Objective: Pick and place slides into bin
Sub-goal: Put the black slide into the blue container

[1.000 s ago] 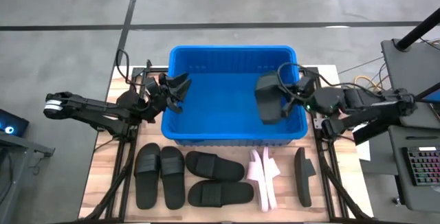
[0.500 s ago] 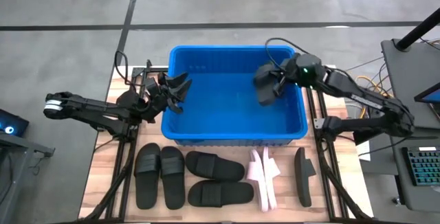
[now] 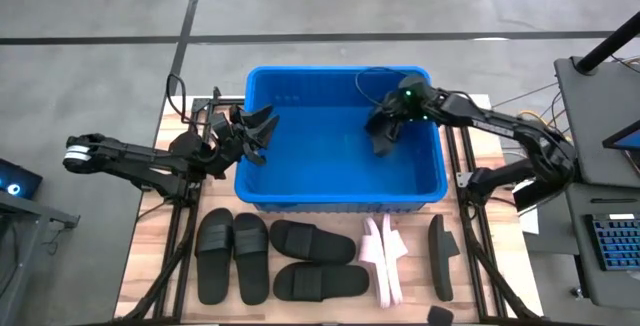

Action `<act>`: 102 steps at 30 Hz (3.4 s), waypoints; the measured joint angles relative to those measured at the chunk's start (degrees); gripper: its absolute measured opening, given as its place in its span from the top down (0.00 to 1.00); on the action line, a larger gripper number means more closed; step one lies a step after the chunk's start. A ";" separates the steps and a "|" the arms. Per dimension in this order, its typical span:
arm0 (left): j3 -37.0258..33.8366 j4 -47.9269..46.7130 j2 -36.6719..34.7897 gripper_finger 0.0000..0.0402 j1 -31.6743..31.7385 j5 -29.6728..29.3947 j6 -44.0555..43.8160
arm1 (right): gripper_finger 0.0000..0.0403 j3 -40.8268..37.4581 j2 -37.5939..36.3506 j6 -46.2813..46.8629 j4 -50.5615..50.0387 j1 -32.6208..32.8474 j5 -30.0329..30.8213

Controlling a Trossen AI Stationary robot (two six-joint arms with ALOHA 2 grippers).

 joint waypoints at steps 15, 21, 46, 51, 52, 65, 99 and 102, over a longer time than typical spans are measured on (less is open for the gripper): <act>0.00 -0.24 -0.02 0.54 0.00 0.02 -0.15 | 0.97 0.11 5.14 -4.07 2.39 -1.00 1.80; 0.00 -0.61 0.00 0.54 0.00 0.02 -0.15 | 0.97 0.11 6.81 -5.96 1.87 -1.14 2.10; -0.17 -1.18 0.04 0.54 -0.01 0.04 -0.26 | 0.47 3.25 7.13 -5.04 -17.00 -1.23 6.89; -0.20 -1.55 0.04 0.54 -0.02 0.04 -0.37 | 0.40 4.48 7.15 -4.03 -19.86 -1.16 7.11; -0.20 -1.55 0.04 0.54 0.00 0.04 -0.37 | 0.39 4.75 7.15 -4.04 -20.18 -1.16 7.09; -0.20 -1.51 0.04 0.54 -0.02 0.04 -0.48 | 0.43 5.21 7.13 -24.03 -24.31 -0.10 3.65; -0.52 -1.62 0.07 0.54 -0.07 0.04 -0.50 | 0.45 28.58 -20.48 35.82 -41.42 39.68 15.83; -0.55 -1.61 0.07 0.54 -0.09 0.06 -0.50 | 0.45 26.86 -23.31 47.26 -46.28 51.38 20.76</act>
